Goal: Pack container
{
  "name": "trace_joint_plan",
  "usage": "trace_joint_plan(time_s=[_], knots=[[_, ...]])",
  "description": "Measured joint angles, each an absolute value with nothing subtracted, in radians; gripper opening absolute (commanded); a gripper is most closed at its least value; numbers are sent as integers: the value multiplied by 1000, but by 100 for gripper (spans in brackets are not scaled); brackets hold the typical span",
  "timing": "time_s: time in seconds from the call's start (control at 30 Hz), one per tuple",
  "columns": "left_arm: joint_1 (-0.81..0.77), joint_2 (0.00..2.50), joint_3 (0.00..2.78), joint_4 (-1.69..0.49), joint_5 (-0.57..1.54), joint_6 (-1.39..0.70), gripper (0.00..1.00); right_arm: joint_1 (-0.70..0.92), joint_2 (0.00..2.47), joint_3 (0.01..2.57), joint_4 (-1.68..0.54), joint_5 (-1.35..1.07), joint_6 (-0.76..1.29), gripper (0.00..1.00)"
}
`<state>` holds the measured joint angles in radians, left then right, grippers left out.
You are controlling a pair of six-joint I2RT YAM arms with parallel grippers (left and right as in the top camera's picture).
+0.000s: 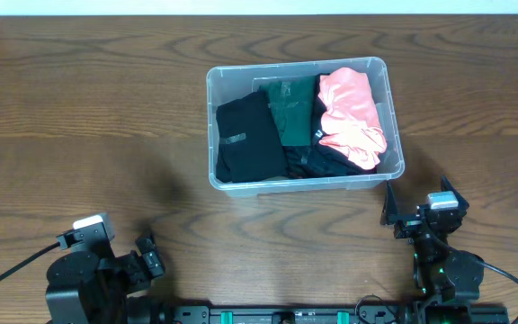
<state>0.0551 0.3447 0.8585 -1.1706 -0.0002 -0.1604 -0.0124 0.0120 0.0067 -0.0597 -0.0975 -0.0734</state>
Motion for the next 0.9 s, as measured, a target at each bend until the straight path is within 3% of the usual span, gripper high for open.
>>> trace_joint_plan(time_s=[0.3, 0.63, 0.9], knots=[[55, 294, 812, -1088, -4, -161, 98, -12, 12, 7, -60, -97, -73, 99], [27, 40, 338, -513, -7, -161, 98, -12, 12, 7, -60, -97, -73, 99], [18, 10, 46, -26, -7, -161, 98, -12, 12, 7, -60, -97, -73, 99]])
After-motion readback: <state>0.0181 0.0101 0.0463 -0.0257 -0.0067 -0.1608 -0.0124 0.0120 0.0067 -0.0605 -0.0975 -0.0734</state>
